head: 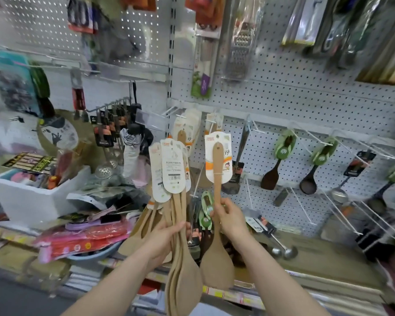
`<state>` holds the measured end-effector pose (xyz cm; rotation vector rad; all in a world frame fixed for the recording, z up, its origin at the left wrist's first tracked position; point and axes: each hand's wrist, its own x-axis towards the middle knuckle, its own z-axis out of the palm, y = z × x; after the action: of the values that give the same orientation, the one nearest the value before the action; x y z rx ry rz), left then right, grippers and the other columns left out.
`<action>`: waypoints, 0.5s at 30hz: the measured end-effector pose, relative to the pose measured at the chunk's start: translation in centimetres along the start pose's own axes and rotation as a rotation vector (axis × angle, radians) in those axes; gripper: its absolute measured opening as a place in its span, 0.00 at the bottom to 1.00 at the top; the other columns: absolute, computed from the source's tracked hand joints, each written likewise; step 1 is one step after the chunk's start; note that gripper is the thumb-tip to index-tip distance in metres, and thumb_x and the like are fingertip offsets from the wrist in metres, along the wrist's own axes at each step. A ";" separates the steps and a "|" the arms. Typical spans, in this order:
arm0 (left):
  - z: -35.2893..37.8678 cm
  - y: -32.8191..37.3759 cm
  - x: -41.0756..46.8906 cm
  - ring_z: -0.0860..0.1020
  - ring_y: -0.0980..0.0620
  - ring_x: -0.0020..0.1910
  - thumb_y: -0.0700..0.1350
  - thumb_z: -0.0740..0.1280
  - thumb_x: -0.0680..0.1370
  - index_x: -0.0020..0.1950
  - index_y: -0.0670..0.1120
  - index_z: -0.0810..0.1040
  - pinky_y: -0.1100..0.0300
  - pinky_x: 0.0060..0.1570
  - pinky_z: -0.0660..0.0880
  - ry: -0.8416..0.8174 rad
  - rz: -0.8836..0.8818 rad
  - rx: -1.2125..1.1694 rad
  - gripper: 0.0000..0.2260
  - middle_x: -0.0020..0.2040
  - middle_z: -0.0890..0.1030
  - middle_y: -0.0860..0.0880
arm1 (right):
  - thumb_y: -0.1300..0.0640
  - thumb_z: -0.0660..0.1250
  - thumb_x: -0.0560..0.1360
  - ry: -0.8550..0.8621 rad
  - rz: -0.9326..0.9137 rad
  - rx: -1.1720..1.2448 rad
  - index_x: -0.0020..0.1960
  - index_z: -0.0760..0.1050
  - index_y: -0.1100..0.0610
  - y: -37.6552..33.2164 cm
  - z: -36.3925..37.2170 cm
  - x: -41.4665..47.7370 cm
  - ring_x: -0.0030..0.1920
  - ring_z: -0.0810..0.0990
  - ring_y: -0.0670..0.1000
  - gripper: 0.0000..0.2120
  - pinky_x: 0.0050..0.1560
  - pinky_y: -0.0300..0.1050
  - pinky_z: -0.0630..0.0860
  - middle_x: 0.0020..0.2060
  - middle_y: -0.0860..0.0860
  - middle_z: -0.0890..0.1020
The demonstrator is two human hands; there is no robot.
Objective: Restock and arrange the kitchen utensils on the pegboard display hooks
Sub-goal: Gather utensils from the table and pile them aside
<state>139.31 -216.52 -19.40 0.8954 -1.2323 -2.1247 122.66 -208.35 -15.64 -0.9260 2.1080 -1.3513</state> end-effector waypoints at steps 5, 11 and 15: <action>-1.9 1.6 2.9 0.82 0.47 0.43 0.38 0.68 0.76 0.56 0.42 0.77 0.53 0.41 0.78 -0.040 0.022 -0.007 0.09 0.46 0.83 0.42 | 0.54 0.60 0.83 0.058 0.064 0.104 0.51 0.73 0.51 -0.3 0.6 2.5 0.40 0.79 0.51 0.04 0.43 0.50 0.84 0.43 0.54 0.81; -3.6 2.8 5.6 0.82 0.45 0.50 0.42 0.73 0.68 0.61 0.39 0.76 0.51 0.48 0.76 -0.124 -0.027 0.020 0.22 0.52 0.84 0.40 | 0.53 0.61 0.82 0.075 0.080 0.099 0.52 0.73 0.52 -0.3 2.3 4.8 0.39 0.79 0.50 0.04 0.42 0.50 0.83 0.40 0.53 0.79; -4.3 3.0 6.6 0.81 0.44 0.53 0.43 0.76 0.64 0.61 0.39 0.77 0.48 0.53 0.75 -0.161 -0.065 0.029 0.26 0.53 0.83 0.40 | 0.52 0.61 0.82 0.102 0.088 0.041 0.53 0.73 0.52 -0.9 2.9 6.5 0.37 0.79 0.51 0.04 0.42 0.50 0.83 0.40 0.53 0.80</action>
<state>138.60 -224.86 -20.17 0.7994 -1.3326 -2.2729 120.60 -215.18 -16.16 -0.7536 2.1610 -1.4184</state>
